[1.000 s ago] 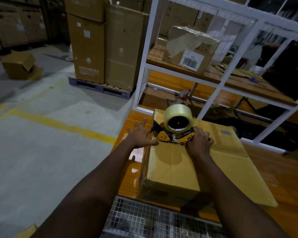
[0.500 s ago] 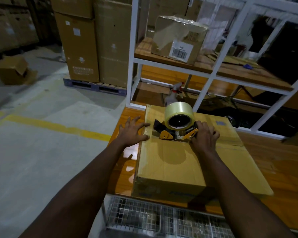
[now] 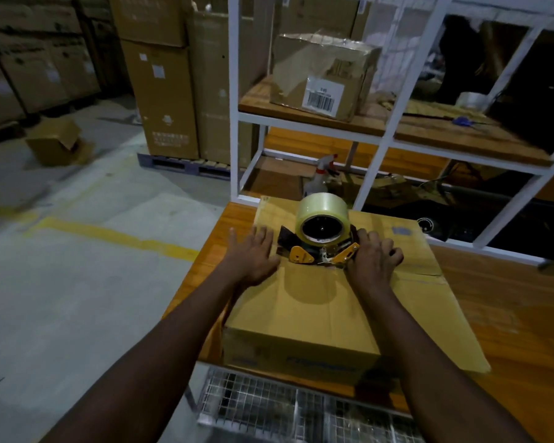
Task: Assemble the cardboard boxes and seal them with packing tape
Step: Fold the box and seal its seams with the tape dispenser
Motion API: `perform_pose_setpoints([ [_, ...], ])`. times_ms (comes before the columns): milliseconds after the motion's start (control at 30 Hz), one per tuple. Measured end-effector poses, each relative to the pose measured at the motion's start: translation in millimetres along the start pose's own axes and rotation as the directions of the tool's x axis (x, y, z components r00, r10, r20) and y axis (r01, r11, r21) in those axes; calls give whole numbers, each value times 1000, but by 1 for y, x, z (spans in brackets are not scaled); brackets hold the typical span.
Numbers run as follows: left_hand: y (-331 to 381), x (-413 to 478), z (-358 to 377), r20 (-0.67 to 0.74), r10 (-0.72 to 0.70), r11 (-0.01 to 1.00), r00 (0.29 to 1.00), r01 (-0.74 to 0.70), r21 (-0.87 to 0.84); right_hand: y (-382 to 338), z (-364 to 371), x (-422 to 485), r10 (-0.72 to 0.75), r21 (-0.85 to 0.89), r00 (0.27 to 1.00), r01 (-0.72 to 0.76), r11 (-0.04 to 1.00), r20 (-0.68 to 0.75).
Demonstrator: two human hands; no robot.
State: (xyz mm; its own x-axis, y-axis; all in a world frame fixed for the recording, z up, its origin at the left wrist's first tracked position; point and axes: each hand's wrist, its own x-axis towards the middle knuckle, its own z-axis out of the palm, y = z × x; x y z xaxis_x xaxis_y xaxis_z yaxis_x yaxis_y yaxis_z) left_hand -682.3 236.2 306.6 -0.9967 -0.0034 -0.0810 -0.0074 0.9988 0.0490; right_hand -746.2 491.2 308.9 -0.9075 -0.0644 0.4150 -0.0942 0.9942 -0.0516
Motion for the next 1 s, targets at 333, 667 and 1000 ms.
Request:
perform_pose_setpoints([
  [333, 14, -8, 1, 108, -174, 984, 979, 169, 48, 56, 1, 10, -40, 59, 999, 42, 997, -28],
  [667, 115, 14, 7, 145, -145, 989, 979, 141, 38, 109, -3, 21, -28, 8, 1000, 28, 1000, -2],
  [1000, 132, 14, 19, 125, -157, 987, 980, 153, 41, 150, -7, 24, -130, 35, 992, 130, 991, 2],
])
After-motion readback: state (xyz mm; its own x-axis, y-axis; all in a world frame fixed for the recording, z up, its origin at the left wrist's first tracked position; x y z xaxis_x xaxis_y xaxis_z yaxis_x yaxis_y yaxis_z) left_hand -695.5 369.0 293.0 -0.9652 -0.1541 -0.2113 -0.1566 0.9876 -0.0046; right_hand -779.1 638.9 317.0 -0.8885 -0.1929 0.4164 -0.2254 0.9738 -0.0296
